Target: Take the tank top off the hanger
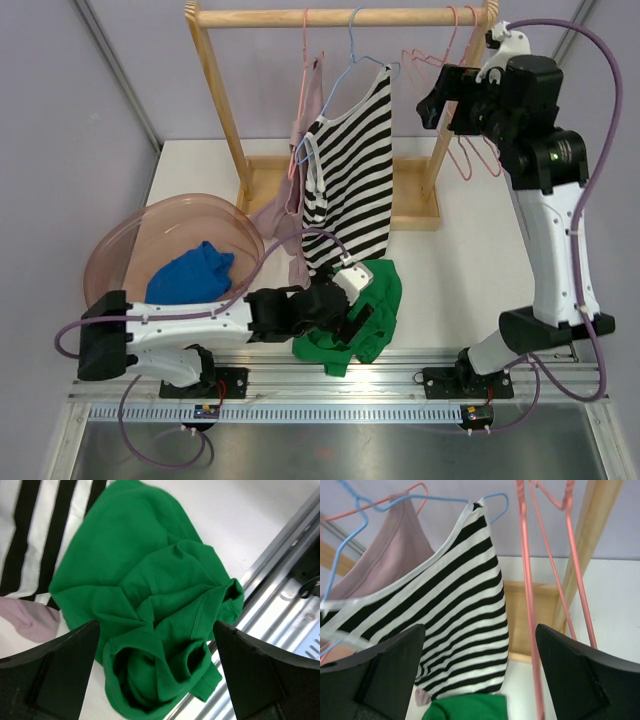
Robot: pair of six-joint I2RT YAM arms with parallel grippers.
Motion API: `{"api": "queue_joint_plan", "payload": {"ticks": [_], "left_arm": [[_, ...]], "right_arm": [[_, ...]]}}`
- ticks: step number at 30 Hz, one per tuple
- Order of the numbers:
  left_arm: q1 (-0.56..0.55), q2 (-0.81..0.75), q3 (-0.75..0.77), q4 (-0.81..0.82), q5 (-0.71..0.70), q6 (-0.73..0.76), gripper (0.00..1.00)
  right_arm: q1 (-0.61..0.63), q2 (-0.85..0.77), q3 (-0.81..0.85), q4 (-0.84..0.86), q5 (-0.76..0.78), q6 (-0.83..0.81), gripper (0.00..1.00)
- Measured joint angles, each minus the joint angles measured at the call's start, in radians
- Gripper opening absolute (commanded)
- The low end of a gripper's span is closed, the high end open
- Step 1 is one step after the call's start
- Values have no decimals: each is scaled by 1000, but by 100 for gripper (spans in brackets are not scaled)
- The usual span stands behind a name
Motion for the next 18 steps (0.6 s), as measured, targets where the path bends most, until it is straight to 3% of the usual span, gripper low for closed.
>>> {"api": "queue_joint_plan", "payload": {"ticks": [11, 17, 18], "left_arm": [[3, 348, 66, 55, 0, -16, 99], [18, 475, 74, 123, 36, -55, 99], [21, 481, 78, 135, 43, -61, 90]], "right_arm": [[0, -559, -537, 131, -40, 38, 99], [0, -716, -651, 130, -80, 45, 99], [0, -726, -653, 130, -88, 45, 100]]}}
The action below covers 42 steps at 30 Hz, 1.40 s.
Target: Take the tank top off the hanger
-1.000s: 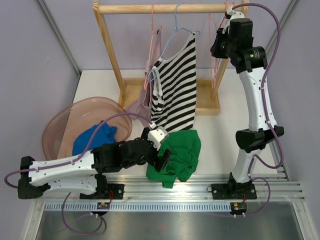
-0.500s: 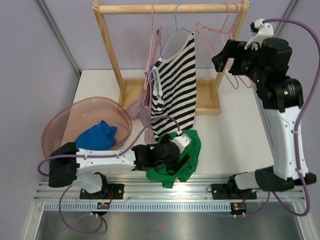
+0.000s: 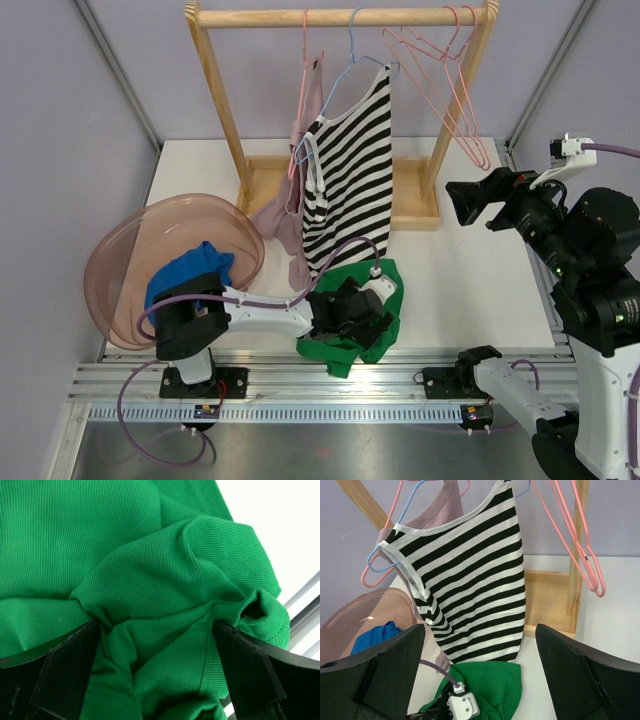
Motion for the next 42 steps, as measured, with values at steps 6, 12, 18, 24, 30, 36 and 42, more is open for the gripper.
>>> {"api": "queue_joint_plan", "payload": {"ticks": [6, 12, 18, 24, 30, 36, 42], "left_arm": [[2, 9, -13, 68, 74, -32, 3], [4, -5, -16, 26, 78, -48, 0], [4, -214, -43, -118, -4, -73, 0], [5, -486, 27, -312, -212, -100, 0], [36, -589, 232, -554, -429, -109, 0], [124, -652, 494, -734, -594, -71, 0], [268, -711, 649, -763, -698, 18, 0]], "right_arm": [[0, -60, -34, 2, -30, 4, 99], [0, -100, -48, 25, -32, 5, 99], [0, -114, -62, 45, -42, 5, 99], [0, -113, -67, 55, -58, 6, 99], [0, -113, -66, 58, -58, 9, 100], [0, -106, -57, 58, -58, 12, 99], [0, -94, -51, 62, -63, 13, 100]]}}
